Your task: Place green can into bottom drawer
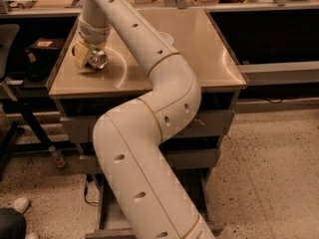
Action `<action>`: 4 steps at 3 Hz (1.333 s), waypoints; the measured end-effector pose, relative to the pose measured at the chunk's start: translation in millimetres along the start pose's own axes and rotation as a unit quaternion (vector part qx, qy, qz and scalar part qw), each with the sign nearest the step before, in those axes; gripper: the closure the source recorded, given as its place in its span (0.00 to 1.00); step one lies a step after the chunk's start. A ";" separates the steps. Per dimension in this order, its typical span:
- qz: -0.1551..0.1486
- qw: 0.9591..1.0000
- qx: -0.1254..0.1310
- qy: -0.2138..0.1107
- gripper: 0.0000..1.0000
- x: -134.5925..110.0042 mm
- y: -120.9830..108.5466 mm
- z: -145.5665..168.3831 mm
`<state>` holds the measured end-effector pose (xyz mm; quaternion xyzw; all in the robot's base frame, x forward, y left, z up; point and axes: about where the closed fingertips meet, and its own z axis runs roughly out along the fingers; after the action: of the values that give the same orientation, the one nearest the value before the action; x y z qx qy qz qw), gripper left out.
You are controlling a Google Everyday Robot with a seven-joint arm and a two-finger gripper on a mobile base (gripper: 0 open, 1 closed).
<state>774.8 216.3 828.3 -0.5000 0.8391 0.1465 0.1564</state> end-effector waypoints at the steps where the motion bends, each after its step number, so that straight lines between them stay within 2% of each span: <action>1: 0.000 1.000 0.000 0.000 0.63 0.0 0.0 0.0; 2: 0.000 1.000 0.000 0.000 0.86 -0.1 0.0 0.0; 3: -0.003 1.000 0.001 -0.015 1.00 -7.2 -0.2 -2.6; 4: -0.003 0.999 0.012 -0.032 1.00 -12.8 -3.4 -18.4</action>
Offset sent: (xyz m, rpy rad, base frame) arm 0.0000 0.0000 0.0000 0.0000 0.0000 0.0000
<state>781.4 217.5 850.0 -0.4956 0.8337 0.1525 0.1898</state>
